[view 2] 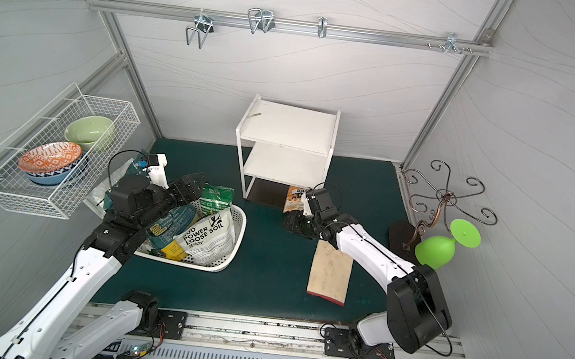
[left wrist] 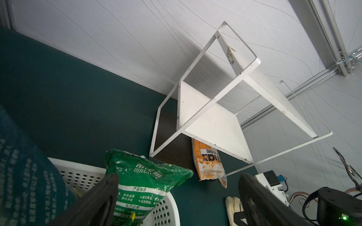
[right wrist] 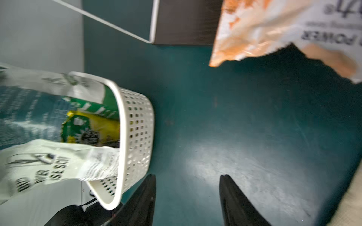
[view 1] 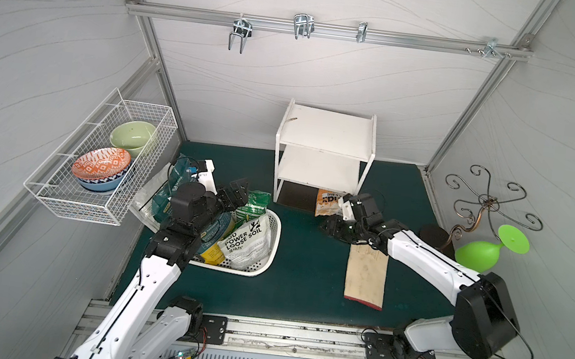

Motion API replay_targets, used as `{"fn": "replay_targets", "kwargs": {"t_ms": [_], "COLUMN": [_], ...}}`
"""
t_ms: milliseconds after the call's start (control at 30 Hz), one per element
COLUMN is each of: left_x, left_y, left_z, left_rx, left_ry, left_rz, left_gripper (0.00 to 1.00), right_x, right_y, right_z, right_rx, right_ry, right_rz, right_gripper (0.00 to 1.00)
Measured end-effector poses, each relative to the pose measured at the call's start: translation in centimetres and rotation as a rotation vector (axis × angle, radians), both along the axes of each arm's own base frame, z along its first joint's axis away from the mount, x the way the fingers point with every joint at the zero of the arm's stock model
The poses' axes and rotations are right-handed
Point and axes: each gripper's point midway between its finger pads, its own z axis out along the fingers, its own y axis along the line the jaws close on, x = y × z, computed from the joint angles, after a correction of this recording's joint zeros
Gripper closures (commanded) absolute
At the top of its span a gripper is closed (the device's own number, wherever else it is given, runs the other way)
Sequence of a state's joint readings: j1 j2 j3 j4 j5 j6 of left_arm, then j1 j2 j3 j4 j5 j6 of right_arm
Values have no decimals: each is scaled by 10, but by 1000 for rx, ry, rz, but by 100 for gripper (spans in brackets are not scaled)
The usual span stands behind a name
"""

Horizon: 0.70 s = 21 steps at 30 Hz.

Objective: Take down the fertilizer bag from the shelf
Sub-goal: Pick up the fertilizer bag from the shelf.

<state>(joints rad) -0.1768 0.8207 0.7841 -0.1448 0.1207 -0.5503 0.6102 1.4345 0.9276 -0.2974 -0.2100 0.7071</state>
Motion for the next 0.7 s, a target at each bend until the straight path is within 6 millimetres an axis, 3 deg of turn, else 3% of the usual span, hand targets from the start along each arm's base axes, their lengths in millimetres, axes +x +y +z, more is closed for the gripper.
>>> {"fn": "replay_targets", "kwargs": {"t_ms": [333,700], "left_x": [-1,-4], "left_y": [-2,-1], "left_z": [-1,-1], "left_rx": [-22,-28], "left_ry": [4,2], "left_rz": [-6,-5], "left_gripper": [1,1], "right_x": [51,88], "right_y": [-9,-12], "right_z": [-41,-50], "right_rx": [-40,-41], "right_ry": [18,-67], "right_rz": [-270,-455], "right_gripper": [42,42]}}
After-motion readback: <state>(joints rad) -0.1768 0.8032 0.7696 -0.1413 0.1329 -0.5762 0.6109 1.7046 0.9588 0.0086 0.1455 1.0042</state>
